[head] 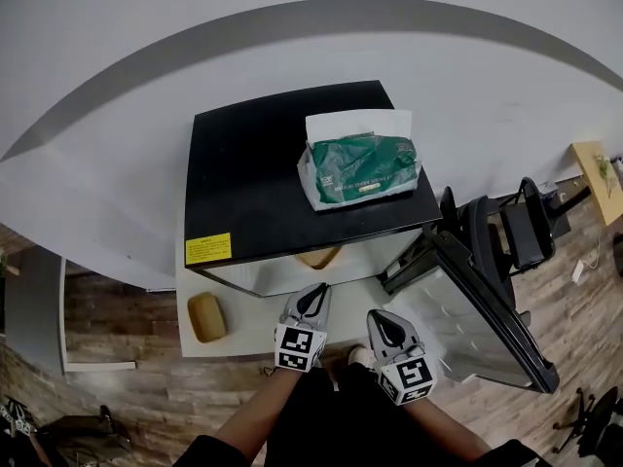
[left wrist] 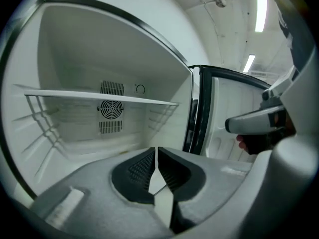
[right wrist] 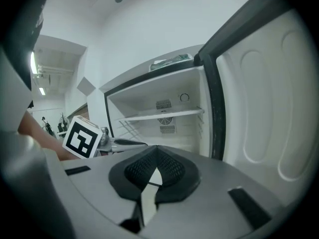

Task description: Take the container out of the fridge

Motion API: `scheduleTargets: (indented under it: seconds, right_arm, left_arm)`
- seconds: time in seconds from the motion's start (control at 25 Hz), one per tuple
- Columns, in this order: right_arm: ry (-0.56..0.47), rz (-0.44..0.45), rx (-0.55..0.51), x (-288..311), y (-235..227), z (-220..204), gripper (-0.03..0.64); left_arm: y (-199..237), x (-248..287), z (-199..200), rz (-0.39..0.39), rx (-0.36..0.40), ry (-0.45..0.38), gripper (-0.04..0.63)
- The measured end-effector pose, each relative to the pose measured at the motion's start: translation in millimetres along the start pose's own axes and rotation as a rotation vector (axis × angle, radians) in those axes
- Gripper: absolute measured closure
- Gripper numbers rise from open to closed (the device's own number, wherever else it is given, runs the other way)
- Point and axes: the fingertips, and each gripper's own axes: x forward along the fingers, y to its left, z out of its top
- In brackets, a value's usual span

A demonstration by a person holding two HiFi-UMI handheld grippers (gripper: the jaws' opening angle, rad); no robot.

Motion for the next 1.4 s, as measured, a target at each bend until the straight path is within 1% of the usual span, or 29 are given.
scheduleTargets:
  seconds: [0.12, 0.24, 0.32, 0.36, 0.48, 0.56, 0.64, 0.72, 0.8, 0.88, 1.08, 1.28, 1.32, 1.4]
  right_arm:
    - [-0.006, -0.021, 0.006, 4, 0, 4, 0.617]
    - [-0.004, -0.038, -0.012, 6, -2, 8, 0.617]
    - [0.006, -0.046, -0.030, 7, -3, 8, 0.617]
    - [0.008, -0.050, -0.031, 8, -4, 7, 0.617]
    - [0.007, -0.069, -0.015, 9, -10, 7, 0.617]
    - [0.005, -0.080, 0.000, 9, -14, 6, 0.617]
    - [0.006, -0.087, 0.010, 8, -17, 6, 0.617]
    - [0.011, -0.090, 0.011, 5, -17, 3, 0.617]
    - [0.017, -0.094, 0.005, 3, -19, -1, 0.617]
    - [0.024, -0.102, 0.010, 2, -23, -3, 0.617]
    - [0.023, -0.124, 0.027, -1, -31, -2, 0.617]
    - [0.054, -0.125, 0.014, -7, -31, -13, 0.617]
    - [0.060, -0.122, 0.009, -9, -31, -14, 0.617]
    - [0.071, -0.123, -0.001, -13, -31, -17, 0.617]
  left_arm:
    - [10, 14, -2, -0.013, 0.034, 0.029, 0.575]
    - [21, 26, -7, 0.015, 0.084, 0.071, 0.575]
    - [26, 34, -13, 0.026, 0.091, 0.099, 0.574]
    - [28, 37, -16, 0.026, 0.088, 0.107, 0.566]
    - [32, 52, -22, 0.009, 0.079, 0.113, 0.506]
    - [32, 65, -25, -0.009, 0.096, 0.130, 0.474]
    - [31, 80, -32, -0.032, 0.117, 0.165, 0.444]
    - [33, 91, -38, -0.046, 0.114, 0.185, 0.425]
    - [36, 101, -42, -0.044, 0.086, 0.179, 0.415]
    - [38, 113, -46, -0.044, 0.087, 0.183, 0.407]
    - [40, 140, -68, -0.073, 0.146, 0.293, 0.394]
    - [45, 158, -93, -0.098, 0.284, 0.376, 0.394]
    - [46, 160, -97, -0.099, 0.295, 0.388, 0.394]
    - [49, 165, -107, -0.093, 0.278, 0.423, 0.394]
